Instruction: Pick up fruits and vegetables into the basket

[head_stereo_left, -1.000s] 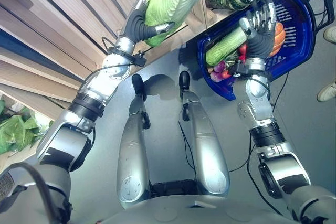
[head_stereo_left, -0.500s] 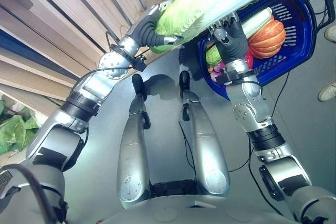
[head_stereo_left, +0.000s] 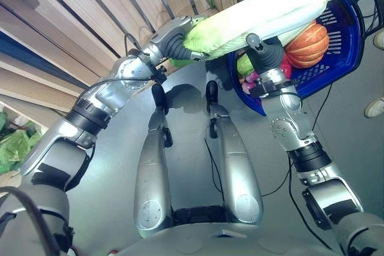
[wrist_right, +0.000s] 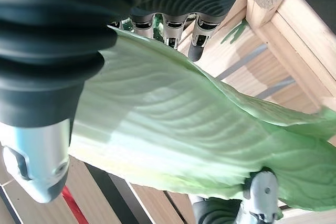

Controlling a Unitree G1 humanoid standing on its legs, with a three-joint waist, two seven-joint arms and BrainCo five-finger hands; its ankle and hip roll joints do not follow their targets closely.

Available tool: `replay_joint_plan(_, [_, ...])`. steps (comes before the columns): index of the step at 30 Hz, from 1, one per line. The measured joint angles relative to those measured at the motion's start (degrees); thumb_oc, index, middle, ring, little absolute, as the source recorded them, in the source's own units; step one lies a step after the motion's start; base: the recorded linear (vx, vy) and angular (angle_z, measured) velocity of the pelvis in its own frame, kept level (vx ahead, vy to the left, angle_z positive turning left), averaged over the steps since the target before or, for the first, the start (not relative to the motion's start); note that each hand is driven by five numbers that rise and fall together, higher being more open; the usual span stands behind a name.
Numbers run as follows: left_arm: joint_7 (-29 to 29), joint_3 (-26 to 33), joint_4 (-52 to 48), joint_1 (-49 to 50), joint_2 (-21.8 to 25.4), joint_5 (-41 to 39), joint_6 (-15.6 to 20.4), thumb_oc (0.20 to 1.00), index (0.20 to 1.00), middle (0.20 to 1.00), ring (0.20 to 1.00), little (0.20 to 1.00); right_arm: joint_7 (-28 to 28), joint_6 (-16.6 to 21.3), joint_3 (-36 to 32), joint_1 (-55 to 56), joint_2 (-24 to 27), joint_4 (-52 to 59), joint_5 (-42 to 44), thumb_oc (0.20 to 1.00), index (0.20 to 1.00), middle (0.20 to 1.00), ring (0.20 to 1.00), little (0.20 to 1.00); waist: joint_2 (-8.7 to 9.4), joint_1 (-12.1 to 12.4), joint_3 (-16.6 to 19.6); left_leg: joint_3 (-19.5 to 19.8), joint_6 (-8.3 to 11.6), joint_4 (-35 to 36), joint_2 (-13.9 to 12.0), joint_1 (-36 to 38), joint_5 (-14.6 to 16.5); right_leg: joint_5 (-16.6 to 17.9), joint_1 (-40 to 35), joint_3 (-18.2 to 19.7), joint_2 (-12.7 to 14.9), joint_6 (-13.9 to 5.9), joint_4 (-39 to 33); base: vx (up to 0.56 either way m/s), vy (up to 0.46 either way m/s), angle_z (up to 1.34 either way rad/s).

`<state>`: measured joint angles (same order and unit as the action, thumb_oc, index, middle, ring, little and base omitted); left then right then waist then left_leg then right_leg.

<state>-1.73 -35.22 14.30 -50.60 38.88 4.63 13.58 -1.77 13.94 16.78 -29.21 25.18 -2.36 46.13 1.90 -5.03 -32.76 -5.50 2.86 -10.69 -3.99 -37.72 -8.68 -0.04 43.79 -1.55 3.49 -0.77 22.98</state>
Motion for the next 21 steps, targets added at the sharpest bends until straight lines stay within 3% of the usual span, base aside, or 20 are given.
replay_joint_plan(2, [-0.2,-0.1,0.0,-0.1,0.0,0.1,-0.5,0.200,0.200,0.200,0.200,0.200,0.0,0.0,0.0,0.0,0.4,0.0,0.0,1.000,1.000,1.000,1.000,1.000,0.00,0.0,0.0,0.0,0.00,0.0,0.0,0.0,0.0,0.0,0.0,0.0,0.0,0.00,0.0,0.00,0.000,0.00])
replay_joint_plan(3, [-0.3,-0.3,0.0,-0.1,0.0,0.4,-1.1,0.200,0.200,0.200,0.200,0.200,0.1,0.0,0.0,0.0,0.6,0.0,0.0,0.548,0.548,0.548,0.548,0.548,0.00,0.1,0.0,0.0,0.00,0.0,0.0,0.0,0.0,0.0,0.0,0.0,0.2,0.00,0.0,0.00,0.000,0.00])
replay_joint_plan(4, [-0.3,-0.5,0.0,-0.1,0.0,0.6,-1.3,0.200,0.200,0.200,0.200,0.200,0.2,0.0,0.0,0.0,0.7,0.0,0.1,0.200,0.200,0.200,0.200,0.200,0.00,0.1,0.0,0.0,-0.01,0.0,0.0,0.0,0.0,0.0,0.0,0.0,0.2,0.00,0.0,0.00,0.000,0.00])
replay_joint_plan(5, [-0.3,-0.6,0.0,-0.1,0.0,0.6,-1.6,0.200,0.200,0.200,0.200,0.200,0.2,0.0,0.0,0.0,0.7,0.0,0.4,0.200,0.200,0.200,0.200,0.200,0.00,0.1,0.0,0.0,0.00,0.0,0.0,0.0,0.0,0.0,0.1,0.0,0.2,0.00,0.0,0.00,0.000,0.00])
replay_joint_plan(6, [-0.3,-0.6,0.0,-0.1,0.0,0.8,-1.9,0.460,0.460,0.460,0.460,0.460,0.2,0.0,0.0,0.0,0.7,0.0,0.9,0.200,0.200,0.200,0.200,0.200,0.00,0.1,0.0,0.0,0.00,0.1,0.0,0.0,0.0,0.0,0.1,0.0,0.2,0.00,0.0,0.00,0.000,0.00])
replay_joint_plan(7, [-0.1,-0.6,0.0,-0.1,0.0,1.1,-2.1,0.580,0.580,0.580,0.580,0.580,0.3,0.0,0.1,0.0,0.7,0.0,1.1,0.200,0.200,0.200,0.200,0.200,0.00,0.1,0.0,0.0,0.01,0.0,0.0,0.0,0.0,0.0,0.1,0.0,0.2,-0.01,0.0,0.00,0.000,0.00])
replay_joint_plan(8, [0.1,-0.8,0.0,-0.1,0.0,1.2,-2.2,1.000,1.000,1.000,1.000,1.000,0.3,0.2,0.2,0.0,0.7,0.0,1.2,0.200,0.200,0.200,0.200,0.200,0.00,0.1,0.0,0.0,0.01,0.0,0.0,0.0,0.0,0.0,0.1,0.0,0.2,-0.01,0.0,0.00,0.000,0.00])
replay_joint_plan(21, [9.3,-1.0,0.1,1.4,-0.4,4.7,-2.1,1.000,1.000,1.000,1.000,1.000,1.0,1.1,0.4,-0.7,0.6,-0.1,1.0,0.200,0.200,0.200,0.200,0.200,0.00,0.4,0.0,0.0,0.04,0.1,0.0,-0.1,0.0,0.0,0.1,0.0,0.1,-0.01,0.0,0.00,0.000,0.00])
